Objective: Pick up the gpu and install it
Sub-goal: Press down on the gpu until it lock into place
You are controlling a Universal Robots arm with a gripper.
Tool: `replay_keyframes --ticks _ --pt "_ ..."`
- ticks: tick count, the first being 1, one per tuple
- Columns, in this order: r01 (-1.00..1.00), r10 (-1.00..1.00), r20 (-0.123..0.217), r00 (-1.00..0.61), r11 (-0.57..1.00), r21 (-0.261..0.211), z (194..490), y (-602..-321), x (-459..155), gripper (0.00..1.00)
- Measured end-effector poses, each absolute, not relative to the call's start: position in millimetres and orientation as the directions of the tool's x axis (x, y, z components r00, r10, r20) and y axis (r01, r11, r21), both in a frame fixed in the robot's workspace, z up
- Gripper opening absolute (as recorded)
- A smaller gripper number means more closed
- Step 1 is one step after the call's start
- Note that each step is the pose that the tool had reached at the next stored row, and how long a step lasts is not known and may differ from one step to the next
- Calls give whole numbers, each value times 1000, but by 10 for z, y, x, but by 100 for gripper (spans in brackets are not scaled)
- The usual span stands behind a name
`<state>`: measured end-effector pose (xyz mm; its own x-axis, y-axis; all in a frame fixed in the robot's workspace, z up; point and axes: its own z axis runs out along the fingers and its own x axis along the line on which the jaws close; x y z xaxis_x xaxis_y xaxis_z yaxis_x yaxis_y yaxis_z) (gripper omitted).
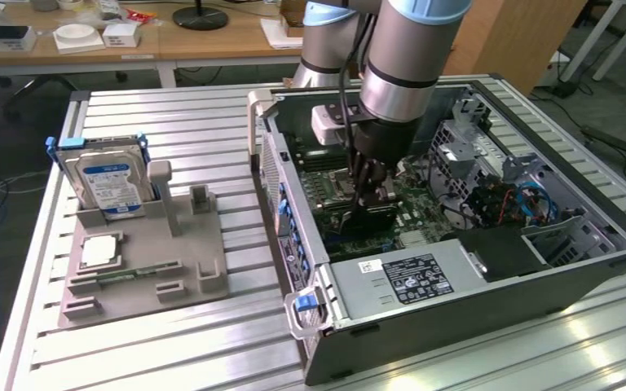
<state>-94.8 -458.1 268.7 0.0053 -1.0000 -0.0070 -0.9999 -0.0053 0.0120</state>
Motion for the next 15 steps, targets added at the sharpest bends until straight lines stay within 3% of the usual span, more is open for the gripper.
replay_keyframes --ticks 4,15 --pt "-999 -1000 -7 5 -5 48 2713 -4581 -947 10" --pt "-998 -1000 -8 5 -6 68 2903 -4580 -946 10"
